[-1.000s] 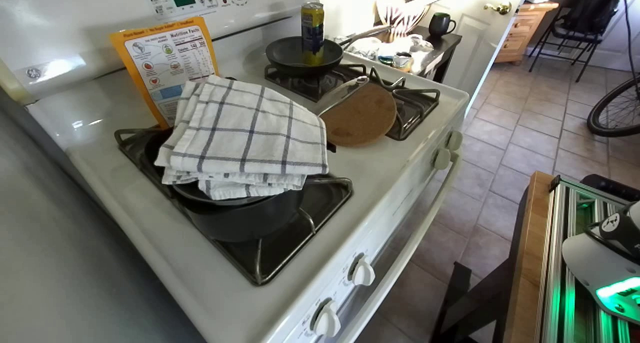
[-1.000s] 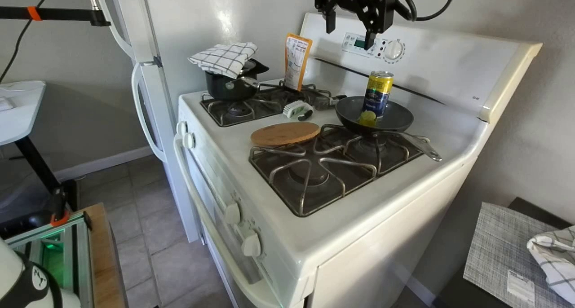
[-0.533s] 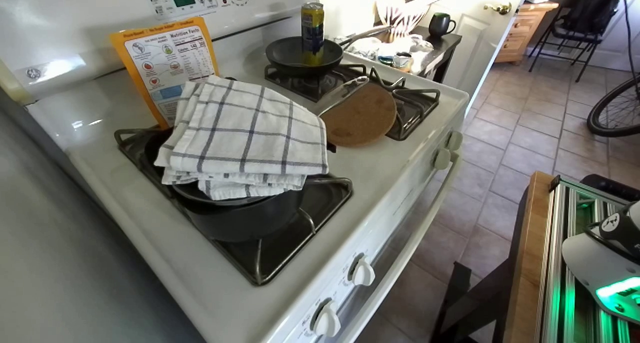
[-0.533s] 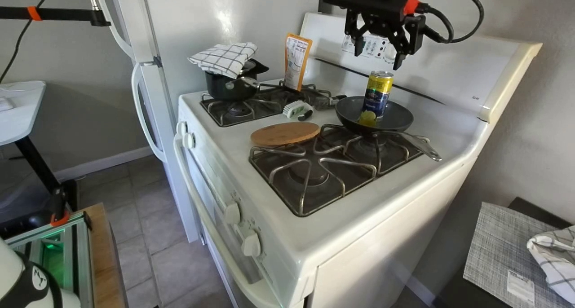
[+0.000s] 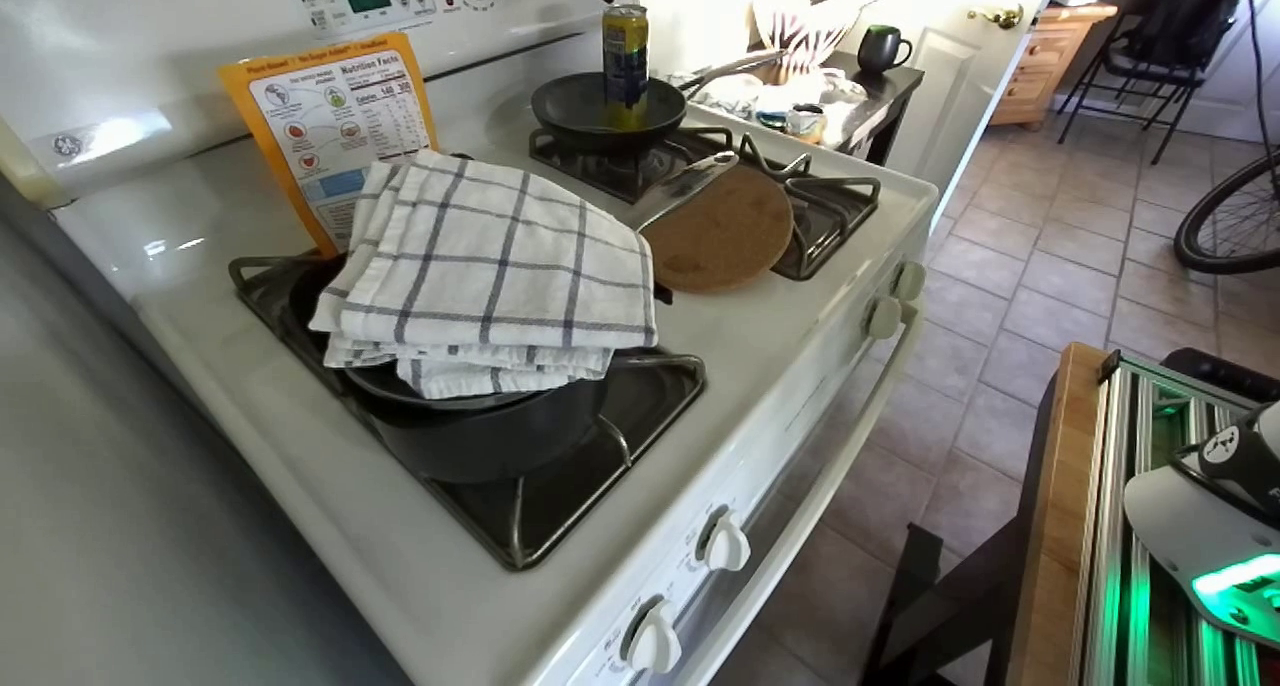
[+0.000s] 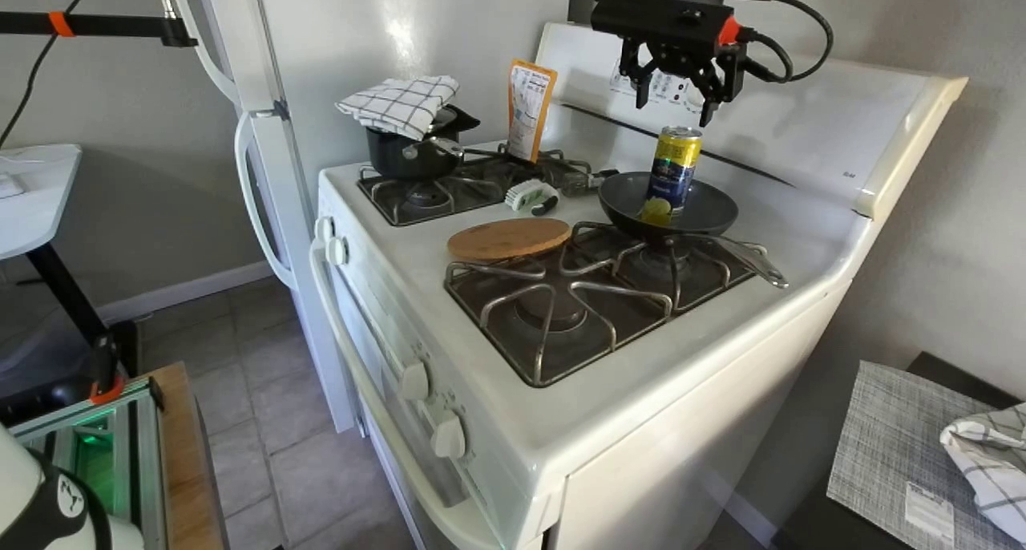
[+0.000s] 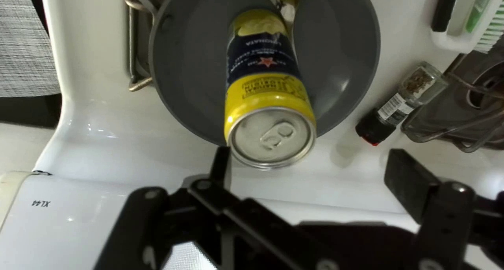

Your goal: Take the can off of the pan

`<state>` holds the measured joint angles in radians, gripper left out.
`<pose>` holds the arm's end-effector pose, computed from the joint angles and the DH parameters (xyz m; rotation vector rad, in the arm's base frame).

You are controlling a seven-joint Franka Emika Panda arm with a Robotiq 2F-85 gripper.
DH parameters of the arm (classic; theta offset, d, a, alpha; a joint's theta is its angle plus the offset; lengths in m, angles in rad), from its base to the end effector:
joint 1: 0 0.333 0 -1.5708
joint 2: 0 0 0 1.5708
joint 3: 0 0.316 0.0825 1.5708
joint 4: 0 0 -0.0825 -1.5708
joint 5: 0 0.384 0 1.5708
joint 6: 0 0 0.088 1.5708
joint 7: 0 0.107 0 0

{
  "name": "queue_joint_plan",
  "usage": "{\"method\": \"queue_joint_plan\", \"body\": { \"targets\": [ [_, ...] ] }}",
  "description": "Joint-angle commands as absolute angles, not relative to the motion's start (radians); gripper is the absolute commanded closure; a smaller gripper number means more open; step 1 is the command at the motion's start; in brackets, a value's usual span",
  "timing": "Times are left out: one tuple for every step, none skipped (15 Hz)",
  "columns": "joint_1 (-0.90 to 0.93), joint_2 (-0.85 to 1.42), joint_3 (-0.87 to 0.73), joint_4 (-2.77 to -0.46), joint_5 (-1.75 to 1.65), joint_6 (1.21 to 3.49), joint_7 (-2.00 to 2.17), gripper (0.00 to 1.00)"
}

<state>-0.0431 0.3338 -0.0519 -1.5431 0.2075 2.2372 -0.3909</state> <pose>0.6906 -0.0548 0.4991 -2.9919 -0.3049 -0.5937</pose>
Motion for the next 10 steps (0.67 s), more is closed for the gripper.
{"method": "queue_joint_plan", "body": {
  "targets": [
    [-0.061,0.382,-0.037,-1.484,0.143,2.214,-0.320,0.00],
    [-0.062,0.383,-0.041,-1.484,0.126,2.214,-0.304,0.00],
    [-0.068,0.386,-0.040,-1.480,0.123,2.207,-0.295,0.00],
    [-0.073,0.388,-0.038,-1.482,0.124,2.202,-0.285,0.00],
    [-0.077,0.389,-0.036,-1.484,0.126,2.193,-0.281,0.00],
    [-0.080,0.390,-0.034,-1.487,0.127,2.185,-0.279,0.00],
    [-0.083,0.391,-0.032,-1.490,0.129,2.175,-0.277,0.00],
    [-0.085,0.392,-0.031,-1.492,0.132,2.169,-0.277,0.00],
    [-0.086,0.394,-0.030,-1.495,0.132,2.168,-0.272,0.00],
    [-0.086,0.398,-0.030,-1.494,0.132,2.165,-0.270,0.00]
  ]
}}
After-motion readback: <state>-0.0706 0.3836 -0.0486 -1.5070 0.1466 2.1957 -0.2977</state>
